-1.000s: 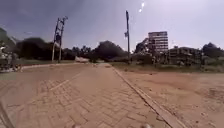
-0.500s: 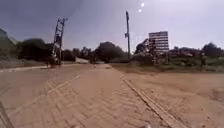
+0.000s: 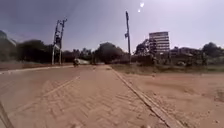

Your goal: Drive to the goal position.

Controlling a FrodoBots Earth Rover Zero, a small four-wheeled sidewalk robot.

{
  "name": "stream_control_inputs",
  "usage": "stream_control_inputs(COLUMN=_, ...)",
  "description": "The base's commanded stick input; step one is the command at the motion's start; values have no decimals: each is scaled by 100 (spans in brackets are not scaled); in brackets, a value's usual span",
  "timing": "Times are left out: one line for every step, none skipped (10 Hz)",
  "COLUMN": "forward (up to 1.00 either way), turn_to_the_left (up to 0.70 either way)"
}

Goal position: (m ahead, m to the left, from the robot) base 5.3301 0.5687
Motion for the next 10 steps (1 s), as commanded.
stream_control_inputs(forward=30, turn_to_the_left=15)
stream_control_inputs(forward=30, turn_to_the_left=0)
stream_control_inputs(forward=30, turn_to_the_left=0)
stream_control_inputs(forward=30, turn_to_the_left=0)
stream_control_inputs(forward=30, turn_to_the_left=0)
stream_control_inputs(forward=30, turn_to_the_left=0)
stream_control_inputs(forward=30, turn_to_the_left=0)
stream_control_inputs(forward=30, turn_to_the_left=0)
stream_control_inputs(forward=30, turn_to_the_left=0)
stream_control_inputs(forward=30, turn_to_the_left=0)
